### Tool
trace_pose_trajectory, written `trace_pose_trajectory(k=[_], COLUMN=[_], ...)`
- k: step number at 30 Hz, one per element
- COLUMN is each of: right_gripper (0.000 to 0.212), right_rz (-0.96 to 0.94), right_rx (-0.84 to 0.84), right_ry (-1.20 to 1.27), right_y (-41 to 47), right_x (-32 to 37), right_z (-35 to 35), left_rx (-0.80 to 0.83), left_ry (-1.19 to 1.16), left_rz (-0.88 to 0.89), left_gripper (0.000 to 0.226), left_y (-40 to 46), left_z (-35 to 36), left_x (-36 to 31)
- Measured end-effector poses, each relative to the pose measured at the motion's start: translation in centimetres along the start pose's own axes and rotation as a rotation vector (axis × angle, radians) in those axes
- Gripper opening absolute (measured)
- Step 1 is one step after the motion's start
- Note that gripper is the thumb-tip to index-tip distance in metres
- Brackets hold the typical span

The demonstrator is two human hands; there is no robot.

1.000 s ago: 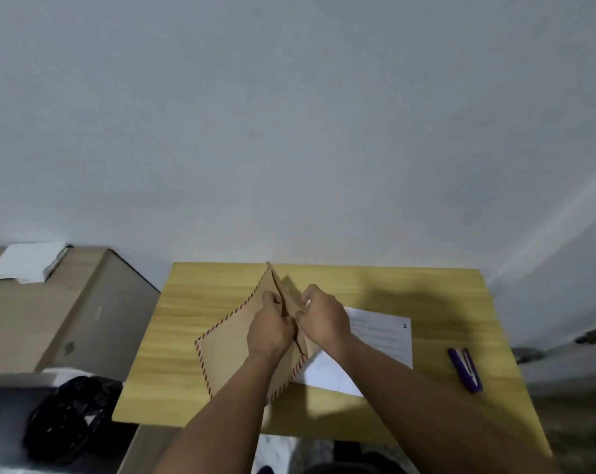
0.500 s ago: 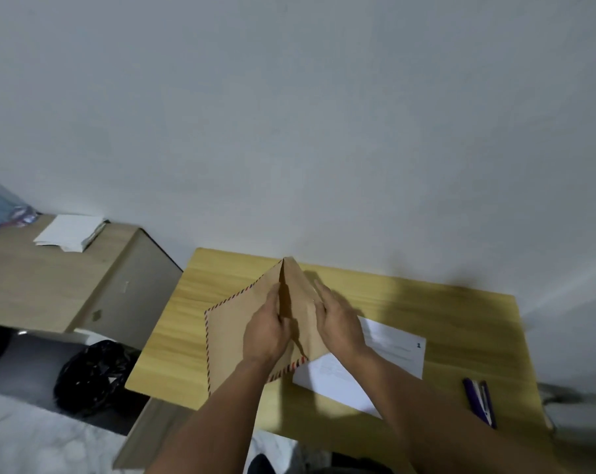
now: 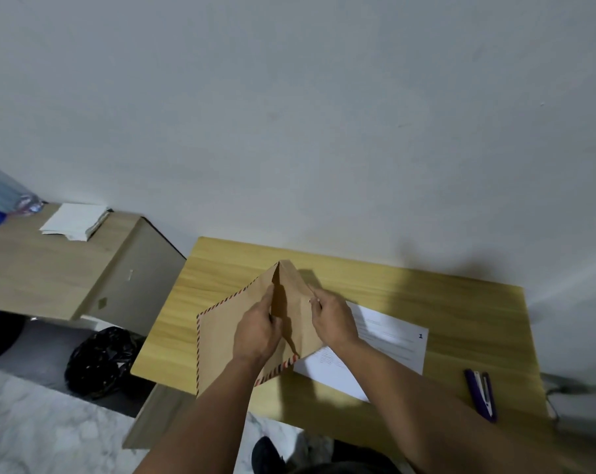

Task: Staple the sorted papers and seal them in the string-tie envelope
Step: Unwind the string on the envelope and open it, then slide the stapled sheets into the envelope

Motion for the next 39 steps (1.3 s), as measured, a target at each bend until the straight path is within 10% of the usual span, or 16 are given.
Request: trace_pose_trajectory(k=[5, 11, 17, 39], right_gripper=[0.054, 0.045, 0.111, 0.126], right_rz=[0.117, 0.55, 1.061, 1.014], right_rx=[0.164, -0.078, -0.05, -0.056], right_ry=[0.13, 0.022, -0.152, -0.179], right_y=[-0.3, -2.2, -6.8, -7.8], right_x=[-1.2, -9.6, -17.0, -18.5], right_z=[-0.7, -5.5, -7.7, -6.2], left_rx=[0.056, 0.093, 0.117, 0.08], left_ry=[0.056, 0.078, 0.066, 0.01], left_rz=[-0.005, -0.007, -0.014, -0.058], left_gripper=[0.072, 0.072, 0.074, 0.07], left_y=[0.2, 0.6, 0.5, -0.5], left_z=[0.4, 1.4, 1.8, 2.6], left_x=[0.0, -0.3, 0.0, 0.5])
Point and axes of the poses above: each hand's wrist, its own y-axis towards the middle knuckle, its own z-axis out of the palm, x = y × z, the point moved 4 cm from there along y, towards the middle knuckle, and after that the axes turned 1 degree about z, right-handed, at the moved point
